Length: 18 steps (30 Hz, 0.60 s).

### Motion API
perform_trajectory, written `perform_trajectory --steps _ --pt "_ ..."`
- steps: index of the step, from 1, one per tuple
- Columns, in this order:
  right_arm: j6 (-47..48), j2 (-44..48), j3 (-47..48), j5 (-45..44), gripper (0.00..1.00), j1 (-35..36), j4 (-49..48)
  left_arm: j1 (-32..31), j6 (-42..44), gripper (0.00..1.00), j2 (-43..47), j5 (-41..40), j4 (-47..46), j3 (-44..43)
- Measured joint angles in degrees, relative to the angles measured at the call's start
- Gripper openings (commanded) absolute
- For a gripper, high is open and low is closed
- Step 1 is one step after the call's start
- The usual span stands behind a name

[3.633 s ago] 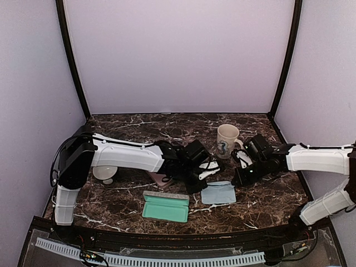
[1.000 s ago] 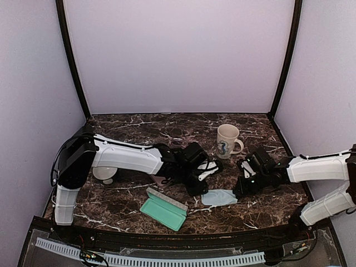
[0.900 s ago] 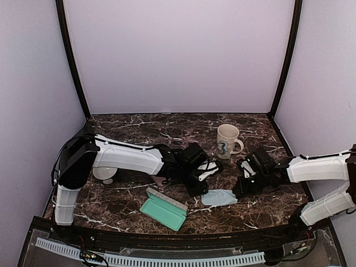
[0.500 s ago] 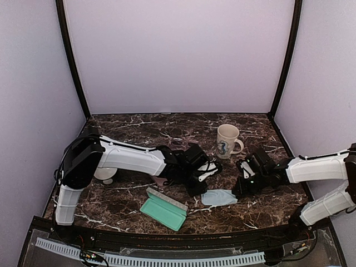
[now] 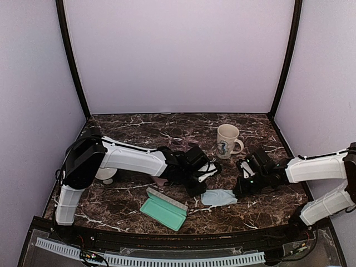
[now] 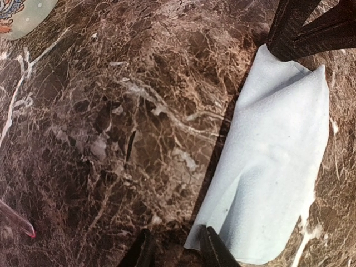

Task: Organize the sunglasses
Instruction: Smooth out the folded cleaning cloth at the center of the board.

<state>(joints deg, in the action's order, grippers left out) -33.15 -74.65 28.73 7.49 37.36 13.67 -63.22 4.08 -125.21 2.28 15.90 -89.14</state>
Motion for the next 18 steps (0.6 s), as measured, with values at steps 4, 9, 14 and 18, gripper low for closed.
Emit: perform_trajectory --steps 4,9,14,18 --pt "0.17 -0.04 0.02 0.0 0.0 -0.11 0.07 0.0 0.2 0.3 -0.04 -0.52 0.02 0.0" --pt "0.92 -0.04 0.28 -0.09 0.0 -0.7 0.33 0.0 0.7 0.29 -0.04 -1.27 0.02 0.0" --pt "1.57 -0.04 0.98 -0.44 0.0 -1.4 0.9 0.0 1.46 0.29 -0.04 -1.92 0.02 0.0" --pt "2.01 -0.04 1.66 -0.7 0.0 -1.77 1.33 0.0 1.79 0.3 -0.04 -2.25 0.0 0.0"
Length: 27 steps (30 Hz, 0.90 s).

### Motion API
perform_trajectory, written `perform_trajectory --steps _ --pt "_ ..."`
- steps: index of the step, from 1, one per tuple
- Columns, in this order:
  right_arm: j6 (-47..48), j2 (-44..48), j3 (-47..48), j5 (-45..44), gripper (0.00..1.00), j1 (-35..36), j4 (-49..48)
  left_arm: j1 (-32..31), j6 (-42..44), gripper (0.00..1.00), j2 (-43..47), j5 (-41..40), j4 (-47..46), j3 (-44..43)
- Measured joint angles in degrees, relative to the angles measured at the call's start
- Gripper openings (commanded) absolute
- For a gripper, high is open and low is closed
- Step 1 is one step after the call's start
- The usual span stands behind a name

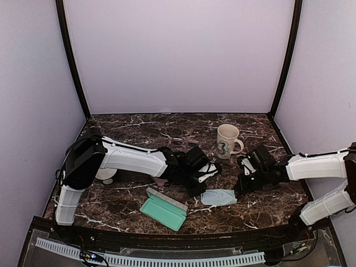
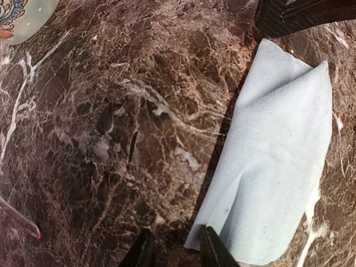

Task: Organize the sunglasses
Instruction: Smooth out the folded cleaning cloth at the center of the board.

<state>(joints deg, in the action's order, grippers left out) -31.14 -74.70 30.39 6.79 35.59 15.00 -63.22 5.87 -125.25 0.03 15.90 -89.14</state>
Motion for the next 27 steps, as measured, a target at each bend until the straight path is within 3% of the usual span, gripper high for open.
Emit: perform_trajectory --steps 2,8,15,27 --pt "0.24 0.0 0.04 0.0 0.01 -0.15 0.07 -0.02 0.11 0.3 0.0 -0.07 0.0 0.0" --pt "-0.35 0.9 -0.37 1.33 0.17 -0.22 -0.17 -0.02 0.13 0.3 0.0 -0.09 0.02 0.0" --pt "-1.22 1.64 -1.86 2.58 0.17 -0.31 -1.57 -0.02 0.13 0.29 0.0 -0.07 0.02 0.0" --pt "-2.25 0.22 -2.91 4.0 0.08 -0.39 -4.2 -0.02 0.11 0.29 0.0 -0.07 0.02 -0.02"
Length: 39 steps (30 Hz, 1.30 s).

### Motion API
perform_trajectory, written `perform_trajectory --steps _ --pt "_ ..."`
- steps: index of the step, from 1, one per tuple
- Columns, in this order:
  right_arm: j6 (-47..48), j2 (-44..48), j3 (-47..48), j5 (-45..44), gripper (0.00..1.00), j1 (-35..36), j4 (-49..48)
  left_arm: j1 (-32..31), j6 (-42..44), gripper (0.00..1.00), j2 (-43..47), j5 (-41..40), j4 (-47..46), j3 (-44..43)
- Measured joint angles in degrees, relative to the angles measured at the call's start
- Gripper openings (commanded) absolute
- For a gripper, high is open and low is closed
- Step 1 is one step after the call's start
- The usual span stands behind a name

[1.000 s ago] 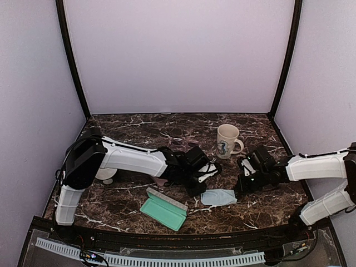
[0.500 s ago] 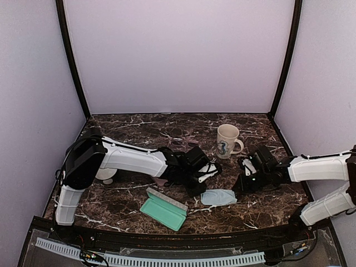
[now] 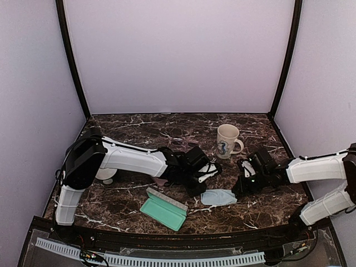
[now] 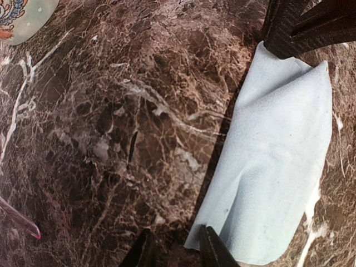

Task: Organize the sunglasses
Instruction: Smooth out the folded cleaning cloth at the center of the board.

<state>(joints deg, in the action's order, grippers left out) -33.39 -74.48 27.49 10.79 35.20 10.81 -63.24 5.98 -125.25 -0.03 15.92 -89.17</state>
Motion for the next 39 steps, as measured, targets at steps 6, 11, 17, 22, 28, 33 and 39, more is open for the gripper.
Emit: perform_trajectory --steps 6,11,17,22,28,33,39 --pt "-0.24 0.0 -0.22 0.13 0.01 -0.02 -0.61 0.0 0.0 0.29 0.0 0.0 0.0 0.0" --pt "-0.39 0.0 -0.24 0.13 0.0 -0.02 -0.63 0.0 -0.02 0.29 0.0 0.0 0.0 0.0" --pt "-0.37 0.0 -0.24 0.0 0.0 -0.02 -0.63 0.0 -0.02 0.29 0.0 0.0 0.0 0.0" --pt "-0.35 0.0 -0.22 -0.59 0.0 -0.02 -0.5 0.0 -0.02 0.29 0.0 0.0 0.0 0.0" --pt "0.13 0.0 0.24 -1.64 0.0 -0.13 0.0 0.0 0.0 0.29 0.0 0.0 0.02 0.0" --pt "0.52 0.0 1.07 -1.84 0.0 -0.68 0.35 0.0 0.0 0.29 0.0 0.0 0.02 0.0" --pt "1.03 0.0 1.4 -1.79 0.0 -0.96 1.16 0.0 0.0 0.29 0.0 0.0 0.02 0.0"
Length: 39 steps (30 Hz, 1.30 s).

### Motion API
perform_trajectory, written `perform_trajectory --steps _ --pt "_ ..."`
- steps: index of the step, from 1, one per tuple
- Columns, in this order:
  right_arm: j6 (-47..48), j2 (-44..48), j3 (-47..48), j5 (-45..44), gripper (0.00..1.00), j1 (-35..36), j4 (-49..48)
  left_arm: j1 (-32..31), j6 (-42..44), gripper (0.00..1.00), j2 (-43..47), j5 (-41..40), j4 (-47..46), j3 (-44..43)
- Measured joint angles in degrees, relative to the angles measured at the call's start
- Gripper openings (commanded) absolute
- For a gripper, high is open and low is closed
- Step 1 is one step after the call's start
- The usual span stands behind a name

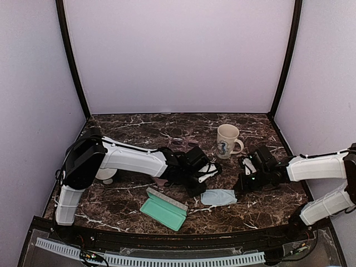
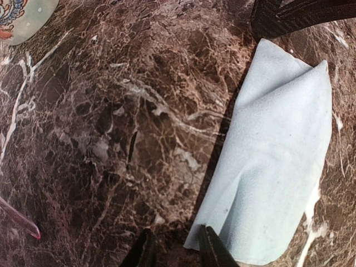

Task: Organize the sunglasses
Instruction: Smooth out the folded cleaning cloth at the center of the board.

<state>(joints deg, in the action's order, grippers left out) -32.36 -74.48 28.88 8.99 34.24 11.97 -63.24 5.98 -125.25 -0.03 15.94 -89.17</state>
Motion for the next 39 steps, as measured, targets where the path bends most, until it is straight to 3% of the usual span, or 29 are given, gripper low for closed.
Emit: perform_trajectory --steps 4,11,39 --pt "0.17 0.24 -0.02 0.52 0.1 -0.17 0.09 0.0 0.0 0.29 0.0 0.0 0.0 0.0" --pt "-0.83 1.95 -1.44 2.03 0.15 -0.17 -0.39 0.0 0.02 0.29 0.0 0.0 -0.02 0.0" --pt "-1.46 -0.13 -3.1 4.55 0.09 -0.17 -4.42 0.0 0.02 0.29 0.0 0.0 -0.02 0.0"
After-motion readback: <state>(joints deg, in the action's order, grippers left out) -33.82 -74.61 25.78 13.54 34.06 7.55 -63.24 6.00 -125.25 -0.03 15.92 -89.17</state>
